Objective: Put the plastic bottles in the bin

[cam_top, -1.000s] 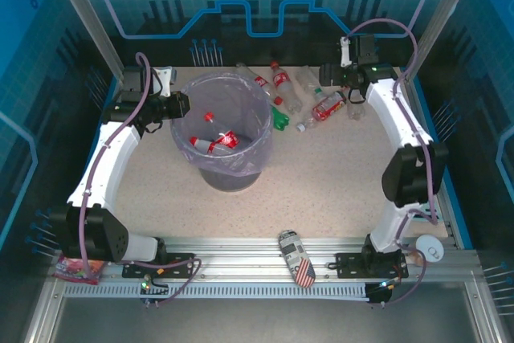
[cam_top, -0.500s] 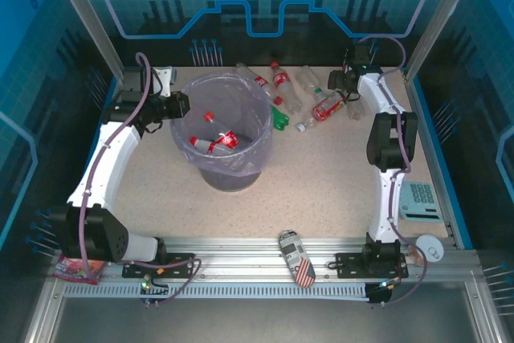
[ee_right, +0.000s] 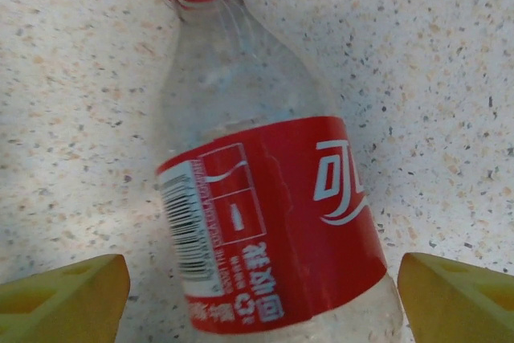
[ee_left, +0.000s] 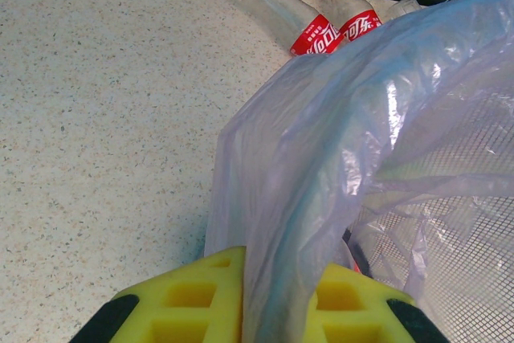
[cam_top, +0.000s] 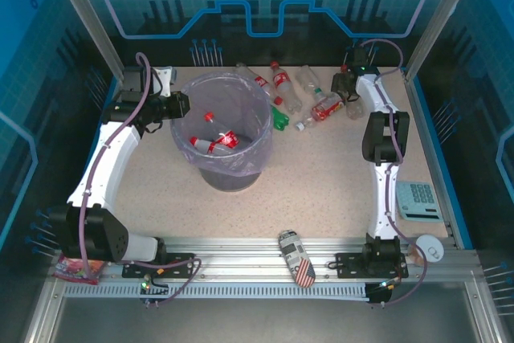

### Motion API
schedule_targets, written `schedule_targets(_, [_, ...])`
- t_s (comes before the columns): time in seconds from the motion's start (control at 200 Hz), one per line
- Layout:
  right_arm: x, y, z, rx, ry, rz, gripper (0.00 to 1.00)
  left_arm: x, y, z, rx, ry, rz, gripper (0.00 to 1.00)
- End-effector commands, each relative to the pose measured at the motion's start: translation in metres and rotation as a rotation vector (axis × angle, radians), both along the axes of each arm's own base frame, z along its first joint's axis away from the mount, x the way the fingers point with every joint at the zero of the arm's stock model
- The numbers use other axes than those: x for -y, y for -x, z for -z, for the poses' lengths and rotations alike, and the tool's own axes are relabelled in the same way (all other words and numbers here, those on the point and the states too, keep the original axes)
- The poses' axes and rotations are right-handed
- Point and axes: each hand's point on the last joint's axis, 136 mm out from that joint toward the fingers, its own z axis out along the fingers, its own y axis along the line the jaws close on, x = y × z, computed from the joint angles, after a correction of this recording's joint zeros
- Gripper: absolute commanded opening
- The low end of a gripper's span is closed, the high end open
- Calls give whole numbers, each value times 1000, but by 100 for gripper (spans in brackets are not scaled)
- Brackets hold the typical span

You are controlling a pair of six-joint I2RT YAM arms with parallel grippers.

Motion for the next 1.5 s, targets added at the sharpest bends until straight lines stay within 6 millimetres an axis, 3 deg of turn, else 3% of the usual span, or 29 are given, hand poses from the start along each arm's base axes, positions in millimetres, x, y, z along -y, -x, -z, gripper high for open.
schedule_targets(0.0, [12,-1,11,-25,-11,42,87,19,30,67,-239,-21,91,12])
schedule_targets(0.21, [18,-5,13,-16,-39,66,85,19,30,66,-234,-23,92,12])
schedule_targets(0.44, [22,-1,15,-19,-75,72,70,19,30,67,-237,-22,91,12])
schedule_targets(0.665, [24,7,-2,13,-73,64,64,19,29,66,-236,-23,92,13])
schedule_targets(0.936, [26,22,-45,86,-47,41,61,19,30,64,-230,-23,93,13])
schedule_targets(0.956, [25,24,-39,77,-46,37,61,19,30,64,-231,-23,92,13])
schedule_targets(0.966, [25,25,-50,98,-45,34,61,19,30,64,-229,-23,92,12])
schedule_targets(0.996, [25,28,-59,119,-41,30,61,18,30,63,-228,-24,92,13])
schedule_targets(1.206, [19,56,-98,209,-57,0,60,18,31,62,-227,-27,92,13])
schedule_targets(1.351, [2,72,-132,293,-109,-50,59,18,31,62,-227,-26,91,12])
schedule_targets(1.496, [-31,90,-177,389,-160,-139,59,18,31,61,-224,-29,90,12])
